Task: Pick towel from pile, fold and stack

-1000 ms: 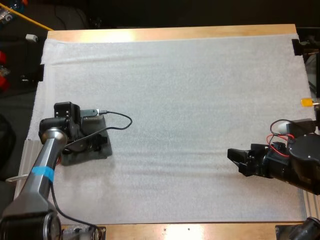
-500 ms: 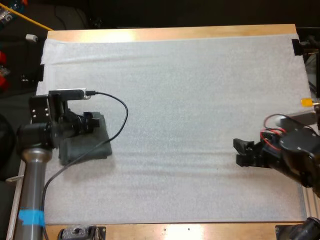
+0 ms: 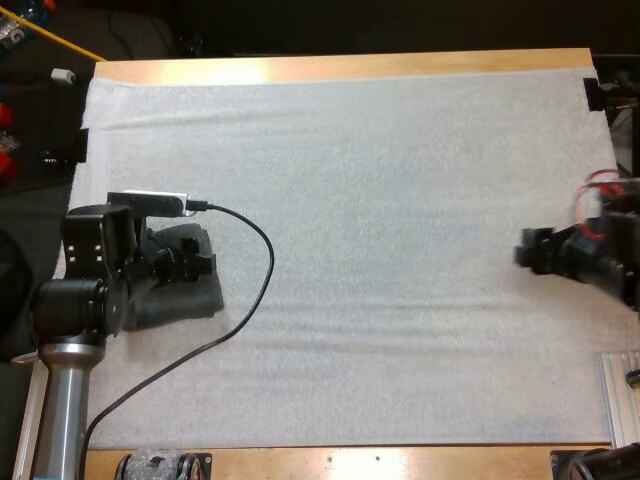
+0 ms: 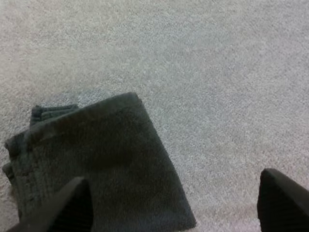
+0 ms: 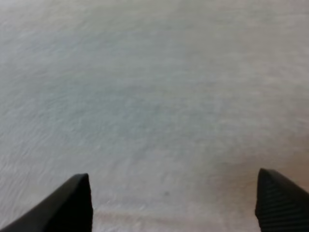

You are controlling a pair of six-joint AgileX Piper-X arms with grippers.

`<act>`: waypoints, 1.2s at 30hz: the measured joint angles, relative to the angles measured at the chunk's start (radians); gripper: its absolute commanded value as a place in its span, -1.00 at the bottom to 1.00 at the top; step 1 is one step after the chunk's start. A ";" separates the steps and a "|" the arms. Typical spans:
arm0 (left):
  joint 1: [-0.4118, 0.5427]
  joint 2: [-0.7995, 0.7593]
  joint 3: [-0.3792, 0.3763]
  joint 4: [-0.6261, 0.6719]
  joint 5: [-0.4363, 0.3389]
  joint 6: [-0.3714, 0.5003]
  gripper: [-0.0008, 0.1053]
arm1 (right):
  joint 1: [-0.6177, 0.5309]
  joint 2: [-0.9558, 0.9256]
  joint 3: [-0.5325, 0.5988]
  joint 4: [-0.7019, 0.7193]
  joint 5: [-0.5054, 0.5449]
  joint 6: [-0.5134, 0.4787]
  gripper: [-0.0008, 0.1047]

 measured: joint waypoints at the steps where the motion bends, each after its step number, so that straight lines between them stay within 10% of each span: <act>1: 0.000 -0.005 0.000 0.004 0.000 0.000 0.29 | -0.035 0.000 0.000 0.000 -0.008 -0.002 0.29; 11: 0.000 -0.077 0.000 0.065 -0.038 0.053 0.29 | -0.225 -0.014 0.000 0.003 -0.012 -0.012 0.29; 36: 0.000 -0.572 0.000 0.197 -0.067 0.053 0.29 | -0.230 -0.522 -0.001 0.148 -0.084 -0.142 0.29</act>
